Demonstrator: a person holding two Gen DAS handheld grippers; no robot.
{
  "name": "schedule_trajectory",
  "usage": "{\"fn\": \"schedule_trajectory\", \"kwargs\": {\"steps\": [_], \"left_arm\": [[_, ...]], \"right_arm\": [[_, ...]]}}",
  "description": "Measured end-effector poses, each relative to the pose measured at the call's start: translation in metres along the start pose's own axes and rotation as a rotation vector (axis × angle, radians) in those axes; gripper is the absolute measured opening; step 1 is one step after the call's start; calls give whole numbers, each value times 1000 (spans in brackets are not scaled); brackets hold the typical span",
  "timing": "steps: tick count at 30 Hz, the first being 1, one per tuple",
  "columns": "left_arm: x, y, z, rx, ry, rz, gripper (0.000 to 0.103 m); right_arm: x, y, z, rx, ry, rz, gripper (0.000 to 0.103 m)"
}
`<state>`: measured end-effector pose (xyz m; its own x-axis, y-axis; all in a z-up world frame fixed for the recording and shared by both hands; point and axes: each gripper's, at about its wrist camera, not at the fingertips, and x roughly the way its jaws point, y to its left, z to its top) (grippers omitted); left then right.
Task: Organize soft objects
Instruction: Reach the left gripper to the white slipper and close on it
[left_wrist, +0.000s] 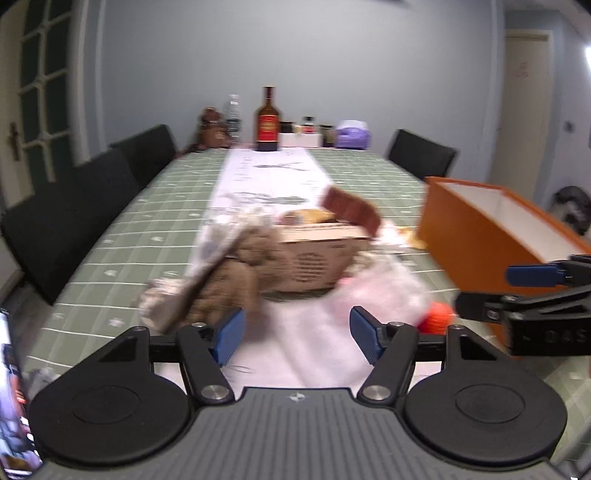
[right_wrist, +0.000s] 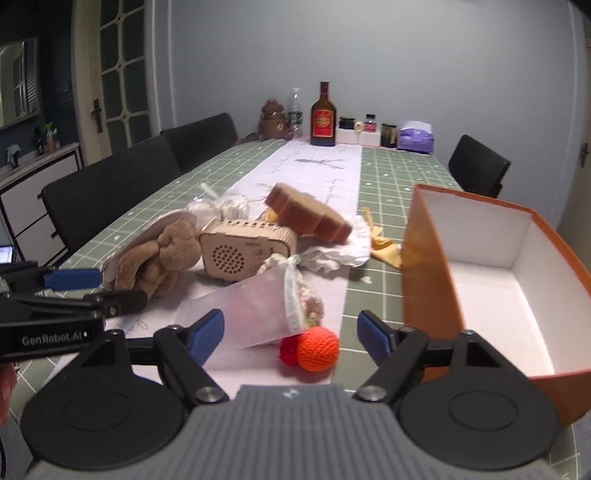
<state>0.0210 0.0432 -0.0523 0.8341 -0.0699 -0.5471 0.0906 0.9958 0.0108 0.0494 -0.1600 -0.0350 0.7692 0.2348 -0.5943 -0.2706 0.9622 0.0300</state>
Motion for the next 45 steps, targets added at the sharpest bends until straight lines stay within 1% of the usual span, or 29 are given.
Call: {"fn": "schedule_trajectory", "kwargs": {"steps": [2, 4, 5, 8, 10, 12, 16, 17, 18, 19, 20, 21, 24, 26, 28, 29, 31, 32, 33, 34, 35, 36, 37, 38, 40, 41, 42, 43, 45], "left_arm": [[6, 0, 1, 70, -9, 76, 77], [12, 1, 3, 114, -2, 109, 77], [15, 3, 4, 115, 3, 101, 75], [27, 10, 5, 94, 20, 64, 74], [34, 12, 4, 103, 28, 77, 74], [37, 13, 3, 117, 30, 82, 74], [36, 15, 5, 118, 16, 75, 75], [36, 16, 6, 119, 18, 74, 75], [36, 16, 8, 123, 21, 65, 75], [35, 16, 8, 127, 22, 55, 75], [35, 15, 10, 129, 22, 50, 75], [34, 14, 10, 132, 21, 45, 75], [33, 12, 10, 133, 18, 48, 75], [34, 14, 11, 135, 14, 55, 76], [34, 19, 12, 140, 16, 81, 76], [35, 22, 13, 144, 21, 98, 76], [39, 32, 15, 146, 44, 136, 76], [41, 36, 17, 144, 52, 142, 76], [42, 40, 19, 142, 57, 143, 76], [44, 42, 22, 145, 63, 144, 73], [45, 43, 25, 154, 70, 148, 69], [44, 44, 28, 166, 71, 148, 67], [41, 44, 31, 169, 68, 144, 65], [38, 45, 34, 163, 58, 131, 65], [31, 49, 37, 142, 51, 96, 65], [30, 51, 39, 130, 52, 87, 65], [29, 55, 39, 119, 54, 87, 65], [31, 58, 39, 112, 60, 96, 65], [33, 65, 40, 95, 67, 135, 65]], "right_arm": [[12, 4, 2, -15, 14, 9, 76], [24, 6, 3, -24, 32, 18, 73], [29, 7, 3, -26, 41, 22, 72], [47, 9, 4, -31, 70, 44, 70], [58, 10, 5, -38, 87, 50, 70], [69, 9, 6, -39, 109, 50, 63], [86, 9, 6, -30, 135, 66, 60], [89, 9, 7, -33, 138, 64, 54], [91, 11, 6, -36, 142, 63, 44], [94, 12, 6, -39, 148, 66, 39], [95, 12, 6, -38, 152, 71, 29], [96, 12, 6, -35, 152, 78, 16], [94, 13, 6, -30, 155, 107, 3], [89, 16, 4, -36, 169, 150, 0], [84, 21, 0, -52, 183, 195, 0], [82, 23, -1, -65, 189, 197, 0], [80, 27, -4, -99, 182, 136, 0], [81, 28, -5, -108, 176, 102, 1], [82, 25, -4, -102, 169, 73, 6], [82, 21, -3, -76, 169, 72, 8], [82, 17, -1, -48, 168, 80, 9], [82, 14, 1, -29, 169, 90, 21], [80, 13, 3, -26, 164, 93, 28], [78, 14, 4, -35, 154, 86, 35], [72, 17, 6, -69, 134, 80, 36], [71, 18, 7, -77, 132, 87, 41], [71, 19, 8, -79, 134, 103, 50], [71, 21, 9, -83, 138, 123, 54], [73, 29, 10, -105, 141, 143, 68]]}}
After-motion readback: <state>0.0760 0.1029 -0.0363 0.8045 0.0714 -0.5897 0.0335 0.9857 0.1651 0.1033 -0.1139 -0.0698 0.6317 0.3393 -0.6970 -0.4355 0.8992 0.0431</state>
